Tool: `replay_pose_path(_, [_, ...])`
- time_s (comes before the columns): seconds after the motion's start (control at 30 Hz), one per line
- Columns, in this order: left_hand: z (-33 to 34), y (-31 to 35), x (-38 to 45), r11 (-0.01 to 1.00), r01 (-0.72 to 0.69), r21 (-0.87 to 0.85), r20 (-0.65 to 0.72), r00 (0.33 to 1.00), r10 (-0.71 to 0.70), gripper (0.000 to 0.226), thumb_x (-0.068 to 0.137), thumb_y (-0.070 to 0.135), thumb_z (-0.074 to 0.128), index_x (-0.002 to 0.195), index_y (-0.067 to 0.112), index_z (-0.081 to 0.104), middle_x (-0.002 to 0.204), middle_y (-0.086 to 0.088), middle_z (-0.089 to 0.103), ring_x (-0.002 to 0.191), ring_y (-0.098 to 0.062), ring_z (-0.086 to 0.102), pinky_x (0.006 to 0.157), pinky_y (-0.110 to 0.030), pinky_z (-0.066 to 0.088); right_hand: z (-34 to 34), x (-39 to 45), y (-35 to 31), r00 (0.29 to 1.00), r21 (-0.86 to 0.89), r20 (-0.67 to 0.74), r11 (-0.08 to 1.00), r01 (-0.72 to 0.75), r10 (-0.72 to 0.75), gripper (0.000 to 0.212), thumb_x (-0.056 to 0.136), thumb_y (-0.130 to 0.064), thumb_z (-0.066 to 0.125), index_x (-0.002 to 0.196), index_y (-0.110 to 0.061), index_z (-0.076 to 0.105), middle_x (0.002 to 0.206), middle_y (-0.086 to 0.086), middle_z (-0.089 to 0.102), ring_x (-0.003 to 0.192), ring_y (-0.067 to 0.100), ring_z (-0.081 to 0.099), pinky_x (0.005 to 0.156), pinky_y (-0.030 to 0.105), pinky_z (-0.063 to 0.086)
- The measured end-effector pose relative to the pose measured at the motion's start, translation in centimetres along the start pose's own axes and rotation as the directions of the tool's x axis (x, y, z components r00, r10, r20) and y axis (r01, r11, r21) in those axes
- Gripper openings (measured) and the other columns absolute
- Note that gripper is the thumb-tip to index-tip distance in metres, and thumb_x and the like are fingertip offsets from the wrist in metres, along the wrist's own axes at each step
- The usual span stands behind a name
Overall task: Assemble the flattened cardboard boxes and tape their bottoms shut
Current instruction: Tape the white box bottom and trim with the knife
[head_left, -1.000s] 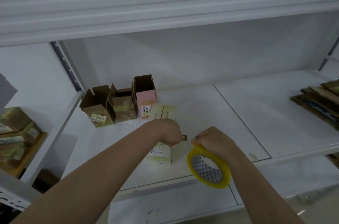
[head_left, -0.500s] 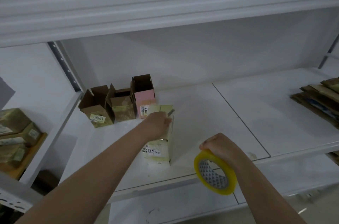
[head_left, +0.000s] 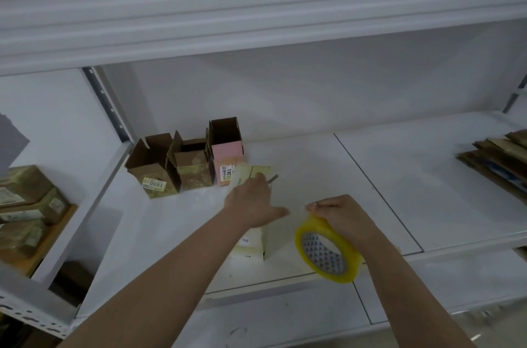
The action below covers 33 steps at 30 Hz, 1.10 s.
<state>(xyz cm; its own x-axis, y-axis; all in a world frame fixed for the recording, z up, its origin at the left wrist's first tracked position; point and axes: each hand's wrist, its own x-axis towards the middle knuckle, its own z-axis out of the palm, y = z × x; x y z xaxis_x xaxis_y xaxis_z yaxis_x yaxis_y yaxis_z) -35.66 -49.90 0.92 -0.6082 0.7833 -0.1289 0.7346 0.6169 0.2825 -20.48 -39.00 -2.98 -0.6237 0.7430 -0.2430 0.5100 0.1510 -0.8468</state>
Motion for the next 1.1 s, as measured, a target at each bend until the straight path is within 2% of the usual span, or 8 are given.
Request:
replay_pose_path(0.17, [-0.8,0.7,-1.1,0.872,-0.156,-0.463,-0.142,0.985,0.101,0.046,0.076,0.061,0.069,0.102,0.024,0.064,0.09,0.015,0.064,0.087,-0.004,0.062,0.074,-0.023,0.049,-0.7,-0.3,-1.5,0.994,0.128,0.007,0.986,0.104,-0.106,0.013,0.088,-0.036,0.068,0.083,-0.041,0.078,0.091,-0.015,0.075,0.095,0.008,0.068,0.098,0.04,0.051])
replay_pose_path(0.3, [0.4,1.5,-0.9,0.835,-0.169,-0.523,-0.111,0.985,0.129,0.038,0.075,0.053,0.076,0.089,0.017,0.072,0.086,0.006,0.069,0.08,-0.004,0.063,0.071,-0.024,0.051,-0.6,-0.4,-2.6,0.987,0.212,0.011,0.965,0.156,-0.162,0.018,0.091,-0.021,0.065,0.09,-0.034,0.077,0.097,-0.012,0.075,0.099,0.006,0.068,0.1,0.036,0.05])
replay_pose_path(0.4, [0.4,1.7,-0.8,0.8,-0.169,-0.576,-0.151,0.984,0.099,0.024,0.079,0.036,0.077,0.075,0.014,0.067,0.075,0.003,0.065,0.069,-0.006,0.058,0.063,-0.021,0.046,-0.6,-0.2,-2.5,0.986,0.268,0.036,0.953,0.145,-0.16,0.021,0.093,-0.024,0.064,0.111,-0.021,0.074,0.114,-0.003,0.072,0.108,0.009,0.065,0.102,0.032,0.048])
replay_pose_path(0.5, [-0.4,2.0,-0.8,0.812,-0.159,-0.562,-0.184,0.981,0.065,0.025,0.083,0.035,0.074,0.074,0.013,0.065,0.071,0.003,0.061,0.068,-0.009,0.057,0.062,-0.022,0.044,-0.1,-0.2,-2.5,0.987,0.299,0.038,0.944,0.141,-0.159,0.033,0.097,-0.033,0.057,0.128,-0.025,0.063,0.126,-0.003,0.063,0.114,0.014,0.061,0.097,0.033,0.05])
replay_pose_path(0.6, [-0.9,2.6,-1.0,0.75,-0.099,-0.654,-0.141,0.99,0.009,0.026,0.086,0.028,0.071,0.069,0.013,0.059,0.067,0.002,0.058,0.062,-0.007,0.055,0.059,-0.023,0.042,0.5,0.4,-2.4,0.97,0.168,-0.122,0.959,0.23,-0.211,0.041,0.098,-0.042,0.051,0.137,-0.029,0.054,0.127,-0.003,0.06,0.114,0.018,0.06,0.099,0.046,0.05])
replay_pose_path(0.77, [-0.6,3.7,-1.5,0.426,0.095,-0.9,0.048,0.992,-0.118,0.03,0.09,0.028,0.068,0.069,0.012,0.055,0.062,0.0,0.051,0.042,-0.004,0.042,0.049,-0.021,0.033,0.9,1.3,-2.5,0.908,-0.236,-0.243,0.929,0.286,-0.341,0.039,0.099,-0.052,0.036,0.133,-0.039,0.051,0.096,-0.003,0.068,0.097,0.017,0.063,0.084,0.032,0.046])
replay_pose_path(1.0, [-0.7,2.6,-1.9,0.551,0.061,-0.832,0.093,0.995,0.031,0.017,0.091,0.023,0.065,0.089,0.008,0.073,0.076,0.0,0.066,0.04,0.002,0.044,0.048,-0.018,0.034,1.5,1.9,-1.7,0.868,-0.267,-0.39,0.94,0.212,-0.307,0.03,0.103,-0.038,0.036,0.129,-0.034,0.049,0.081,-0.005,0.06,0.077,0.024,0.06,0.067,0.029,0.036])
replay_pose_path(1.1, [-1.6,1.9,-2.4,0.605,0.085,-0.792,0.18,0.979,0.097,0.021,0.091,0.023,0.065,0.102,0.006,0.072,0.064,-0.001,0.051,0.044,-0.006,0.036,0.045,-0.018,0.03,1.8,2.2,-1.5,0.849,-0.415,-0.412,0.897,0.149,-0.332,0.029,0.103,-0.037,0.034,0.129,-0.033,0.046,0.073,-0.004,0.058,0.065,0.024,0.057,0.058,0.028,0.034])
